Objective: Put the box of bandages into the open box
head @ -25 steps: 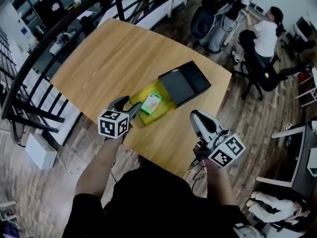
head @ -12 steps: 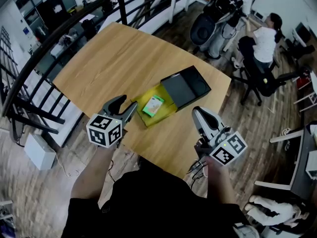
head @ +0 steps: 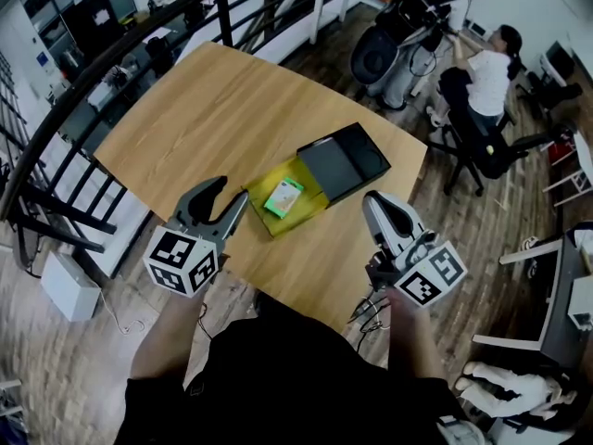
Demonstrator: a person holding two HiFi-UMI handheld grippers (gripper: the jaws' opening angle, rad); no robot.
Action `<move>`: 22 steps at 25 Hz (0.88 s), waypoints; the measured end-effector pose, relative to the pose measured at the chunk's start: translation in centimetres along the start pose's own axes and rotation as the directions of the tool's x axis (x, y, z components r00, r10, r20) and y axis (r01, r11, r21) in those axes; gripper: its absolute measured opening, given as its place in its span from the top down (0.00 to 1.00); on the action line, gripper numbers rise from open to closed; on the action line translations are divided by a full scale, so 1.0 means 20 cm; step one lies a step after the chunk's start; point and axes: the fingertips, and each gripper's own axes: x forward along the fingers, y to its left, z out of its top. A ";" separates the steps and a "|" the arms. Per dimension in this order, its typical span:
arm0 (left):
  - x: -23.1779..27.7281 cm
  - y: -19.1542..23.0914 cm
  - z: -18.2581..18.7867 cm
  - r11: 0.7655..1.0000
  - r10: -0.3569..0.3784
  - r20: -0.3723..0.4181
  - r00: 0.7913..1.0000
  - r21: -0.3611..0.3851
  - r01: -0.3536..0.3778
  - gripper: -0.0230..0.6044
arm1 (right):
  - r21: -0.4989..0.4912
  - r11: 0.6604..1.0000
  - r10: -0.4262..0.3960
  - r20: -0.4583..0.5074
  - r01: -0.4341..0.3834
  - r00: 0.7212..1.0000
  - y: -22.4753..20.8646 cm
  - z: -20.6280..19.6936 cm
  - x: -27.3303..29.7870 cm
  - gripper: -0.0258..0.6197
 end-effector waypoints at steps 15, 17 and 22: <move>-0.09 0.12 0.12 0.997 0.072 0.088 0.994 0.002 -0.072 0.78 | -0.099 0.995 -0.027 0.072 0.034 0.997 -0.01 0.12 -0.03 0.91; -0.09 0.13 0.13 0.997 0.075 0.093 0.993 0.003 -0.076 0.80 | -0.099 0.994 -0.035 0.074 0.043 0.997 -0.02 0.12 -0.03 0.91; -0.08 0.16 0.12 0.996 0.091 0.085 0.992 0.012 -0.093 0.83 | -0.095 0.994 -0.052 0.076 0.059 0.996 -0.03 0.11 -0.04 0.91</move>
